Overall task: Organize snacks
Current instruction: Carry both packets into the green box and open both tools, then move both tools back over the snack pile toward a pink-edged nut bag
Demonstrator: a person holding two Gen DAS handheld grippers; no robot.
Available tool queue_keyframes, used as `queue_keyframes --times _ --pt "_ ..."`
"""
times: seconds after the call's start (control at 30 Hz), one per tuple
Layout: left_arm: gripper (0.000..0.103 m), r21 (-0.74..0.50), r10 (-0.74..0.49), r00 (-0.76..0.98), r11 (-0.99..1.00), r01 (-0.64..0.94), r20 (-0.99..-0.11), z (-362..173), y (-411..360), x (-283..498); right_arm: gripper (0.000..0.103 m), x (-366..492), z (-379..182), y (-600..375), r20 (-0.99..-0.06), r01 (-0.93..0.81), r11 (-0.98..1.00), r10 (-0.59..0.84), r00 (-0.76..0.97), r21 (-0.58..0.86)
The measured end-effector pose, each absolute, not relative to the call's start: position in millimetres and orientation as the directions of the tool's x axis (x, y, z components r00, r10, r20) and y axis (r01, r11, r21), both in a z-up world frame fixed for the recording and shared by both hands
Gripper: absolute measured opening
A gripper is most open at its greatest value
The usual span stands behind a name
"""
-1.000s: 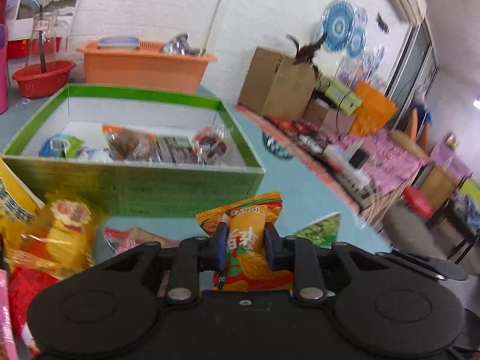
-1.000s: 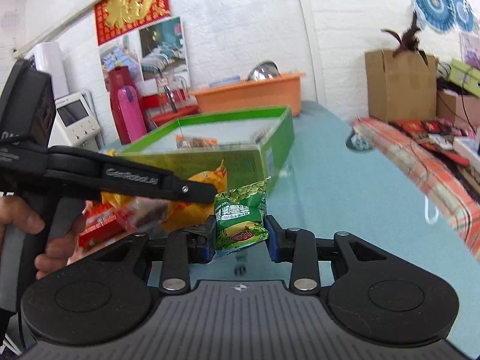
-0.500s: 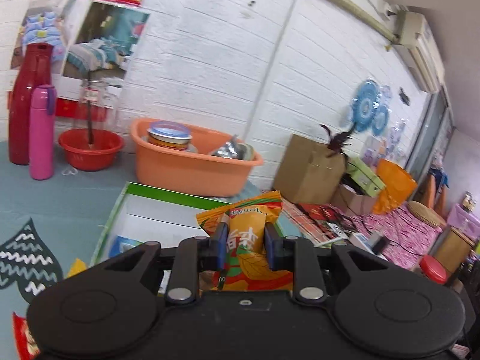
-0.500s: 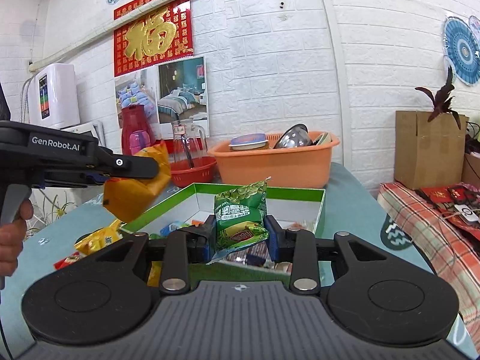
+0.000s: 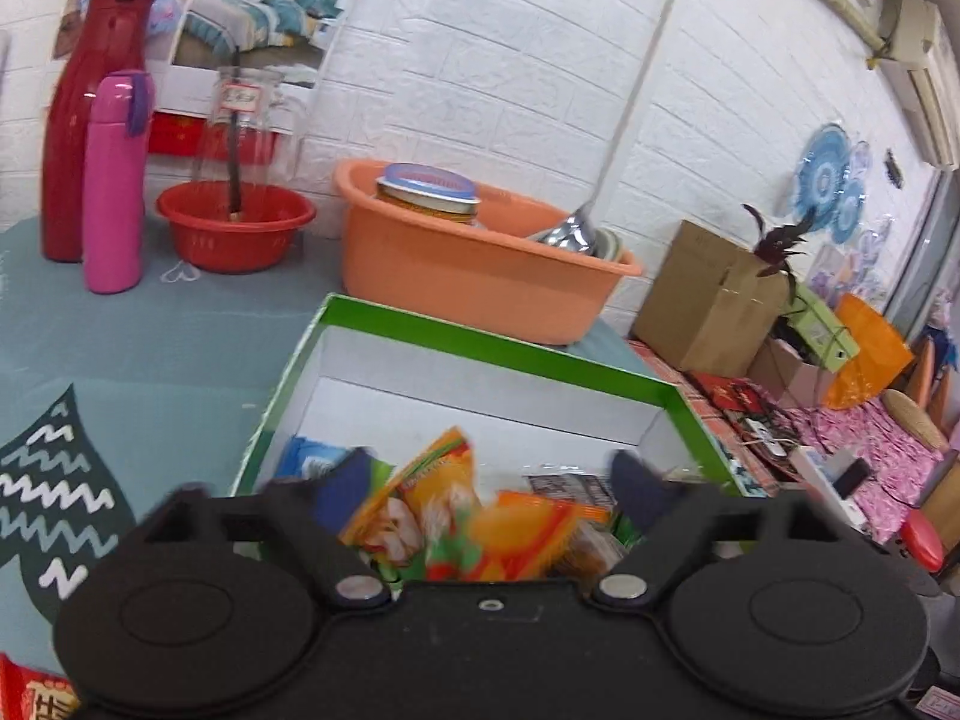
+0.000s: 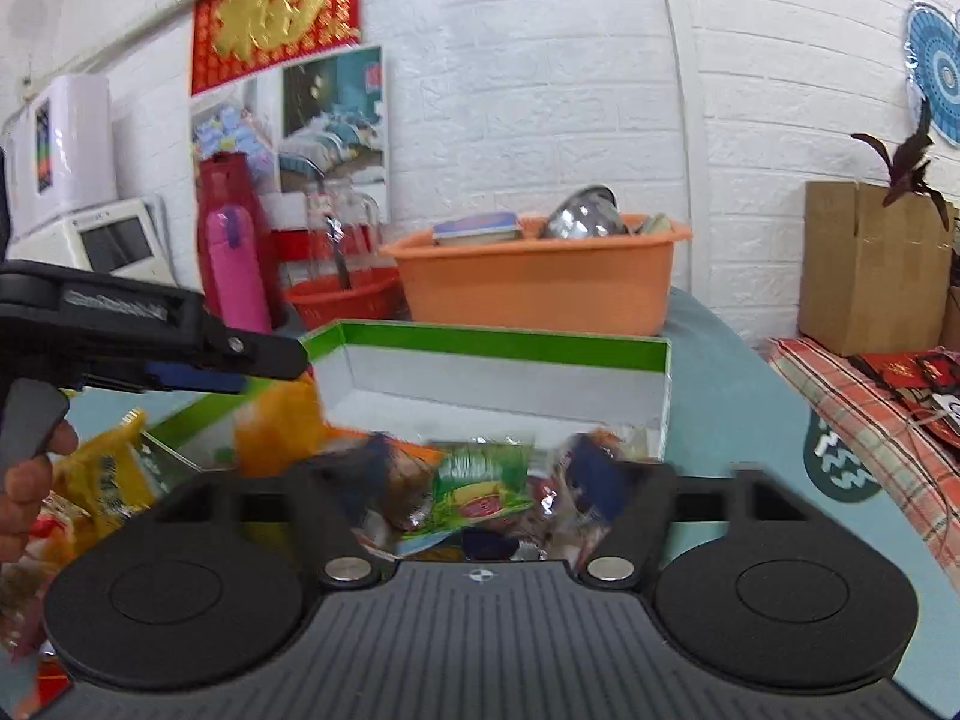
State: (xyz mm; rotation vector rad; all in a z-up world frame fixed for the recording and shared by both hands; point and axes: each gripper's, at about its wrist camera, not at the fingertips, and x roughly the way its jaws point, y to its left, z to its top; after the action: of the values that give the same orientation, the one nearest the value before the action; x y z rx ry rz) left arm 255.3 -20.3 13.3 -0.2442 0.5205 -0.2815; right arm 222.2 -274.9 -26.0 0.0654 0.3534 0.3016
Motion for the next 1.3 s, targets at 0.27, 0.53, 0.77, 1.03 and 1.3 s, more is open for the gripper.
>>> queue_keyframes --times 0.27,0.53,0.77,1.03,1.3 --pt "0.103 -0.321 -0.34 0.845 0.923 0.214 -0.412 41 -15 223 0.103 194 -5 -280 -0.278 -0.283 0.951 0.307 0.91 0.122" --pt "0.103 -0.293 -0.331 0.885 0.926 0.238 -0.327 69 -12 144 0.103 126 24 -278 -0.193 -0.308 0.945 0.325 0.926 0.111" --pt "0.103 -0.309 -0.308 0.889 0.929 0.204 -0.34 44 1 84 0.103 89 16 -271 -0.218 -0.344 0.927 0.37 0.903 0.149" --pt "0.103 -0.365 -0.24 0.856 0.929 0.065 -0.458 -6 35 52 0.103 66 -13 -236 -0.333 -0.464 0.862 0.507 0.795 0.205" --pt "0.103 -0.388 -0.194 0.873 0.922 0.006 -0.447 -18 74 51 0.103 60 -25 -191 -0.407 -0.551 0.809 0.583 0.703 0.205"
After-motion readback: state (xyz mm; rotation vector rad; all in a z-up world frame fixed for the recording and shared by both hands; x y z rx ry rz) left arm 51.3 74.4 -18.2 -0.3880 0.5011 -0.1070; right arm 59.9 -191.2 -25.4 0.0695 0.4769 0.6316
